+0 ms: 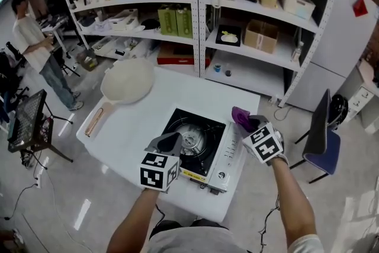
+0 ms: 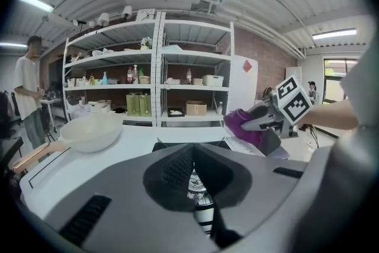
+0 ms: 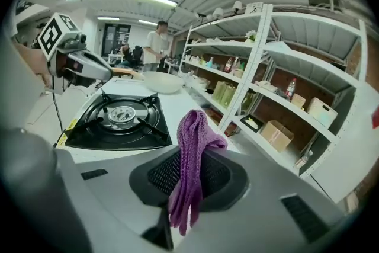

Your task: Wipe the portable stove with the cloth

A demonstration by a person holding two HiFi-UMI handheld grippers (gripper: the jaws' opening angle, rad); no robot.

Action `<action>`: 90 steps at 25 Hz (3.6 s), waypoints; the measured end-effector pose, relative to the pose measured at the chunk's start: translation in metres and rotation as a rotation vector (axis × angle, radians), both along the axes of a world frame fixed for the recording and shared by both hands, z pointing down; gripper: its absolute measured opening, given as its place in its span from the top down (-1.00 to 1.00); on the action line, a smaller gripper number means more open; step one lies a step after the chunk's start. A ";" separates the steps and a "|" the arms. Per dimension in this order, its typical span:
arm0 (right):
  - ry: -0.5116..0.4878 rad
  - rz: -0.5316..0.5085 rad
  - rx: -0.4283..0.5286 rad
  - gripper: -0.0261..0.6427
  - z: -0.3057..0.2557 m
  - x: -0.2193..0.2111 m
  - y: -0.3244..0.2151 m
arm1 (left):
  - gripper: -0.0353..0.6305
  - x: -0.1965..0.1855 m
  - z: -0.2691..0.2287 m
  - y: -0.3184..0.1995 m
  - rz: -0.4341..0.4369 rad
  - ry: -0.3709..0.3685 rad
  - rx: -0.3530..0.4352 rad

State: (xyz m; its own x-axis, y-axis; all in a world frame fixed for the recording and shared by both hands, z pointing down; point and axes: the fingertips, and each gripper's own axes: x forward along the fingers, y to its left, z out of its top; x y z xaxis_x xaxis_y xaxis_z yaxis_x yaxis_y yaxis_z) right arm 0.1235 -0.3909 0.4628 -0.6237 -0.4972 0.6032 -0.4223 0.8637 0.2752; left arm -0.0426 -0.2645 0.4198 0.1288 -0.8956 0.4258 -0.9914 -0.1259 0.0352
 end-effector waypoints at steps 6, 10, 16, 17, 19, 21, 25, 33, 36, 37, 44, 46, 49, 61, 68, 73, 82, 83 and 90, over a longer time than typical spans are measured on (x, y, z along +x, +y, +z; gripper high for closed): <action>0.018 -0.029 -0.071 0.73 0.023 -0.013 0.008 | 0.88 -0.005 0.004 -0.001 0.024 0.007 0.002; 0.010 0.027 -0.119 0.73 0.029 -0.012 0.012 | 0.88 -0.008 0.005 0.001 0.062 0.014 -0.002; 0.007 0.091 -0.125 0.73 0.031 -0.014 0.027 | 0.88 -0.017 0.007 0.005 0.122 0.027 -0.001; 0.008 0.102 -0.125 0.73 0.032 -0.014 0.030 | 0.88 -0.017 0.008 0.005 0.134 0.029 -0.002; 0.014 0.122 -0.125 0.73 0.033 -0.014 0.036 | 0.88 -0.018 0.009 0.006 0.157 0.031 -0.004; 0.017 0.138 -0.128 0.73 0.033 -0.015 0.043 | 0.88 -0.019 0.009 0.008 0.178 0.035 -0.005; 0.018 0.172 -0.132 0.73 0.034 -0.014 0.058 | 0.88 -0.020 0.013 0.014 0.220 0.040 -0.013; 0.009 0.236 -0.149 0.73 0.036 -0.011 0.092 | 0.88 -0.018 0.018 0.025 0.296 0.047 -0.021; 0.008 0.259 -0.150 0.73 0.037 -0.009 0.104 | 0.88 -0.016 0.020 0.029 0.323 0.052 -0.023; 0.007 0.265 -0.151 0.73 0.037 -0.009 0.108 | 0.88 -0.016 0.022 0.031 0.332 0.054 -0.024; 0.006 0.301 -0.155 0.73 0.038 -0.008 0.137 | 0.88 -0.016 0.024 0.044 0.382 0.057 -0.023; 0.006 0.310 -0.156 0.73 0.038 -0.007 0.146 | 0.88 -0.017 0.024 0.048 0.396 0.056 -0.022; 0.002 0.328 -0.155 0.73 0.039 -0.007 0.159 | 0.88 -0.018 0.026 0.054 0.419 0.055 -0.021; -0.005 0.373 -0.141 0.73 0.038 -0.010 0.204 | 0.88 -0.018 0.031 0.073 0.479 0.069 -0.022; -0.010 0.369 -0.146 0.73 0.039 -0.010 0.230 | 0.88 -0.025 0.031 0.081 0.491 0.071 -0.019; 0.049 0.305 -0.136 0.73 0.037 -0.014 0.244 | 0.88 -0.032 0.032 0.084 0.492 0.075 -0.016; 0.222 0.164 -0.099 0.73 -0.001 -0.002 0.245 | 0.88 -0.053 0.027 0.084 0.468 0.082 -0.003; 0.247 0.143 -0.098 0.73 -0.003 -0.001 0.245 | 0.88 -0.055 0.028 0.084 0.464 0.084 -0.003; 0.441 -0.005 -0.096 0.73 0.018 -0.013 0.250 | 0.88 -0.069 0.030 0.086 0.441 0.087 -0.003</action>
State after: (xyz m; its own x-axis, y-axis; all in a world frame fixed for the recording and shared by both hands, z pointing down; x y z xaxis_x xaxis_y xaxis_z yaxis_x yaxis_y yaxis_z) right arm 0.1104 -0.1408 0.4805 -0.2984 -0.4236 0.8553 -0.2783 0.8958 0.3466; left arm -0.1111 -0.1787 0.4498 0.5338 -0.7455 0.3992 -0.8362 -0.5357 0.1177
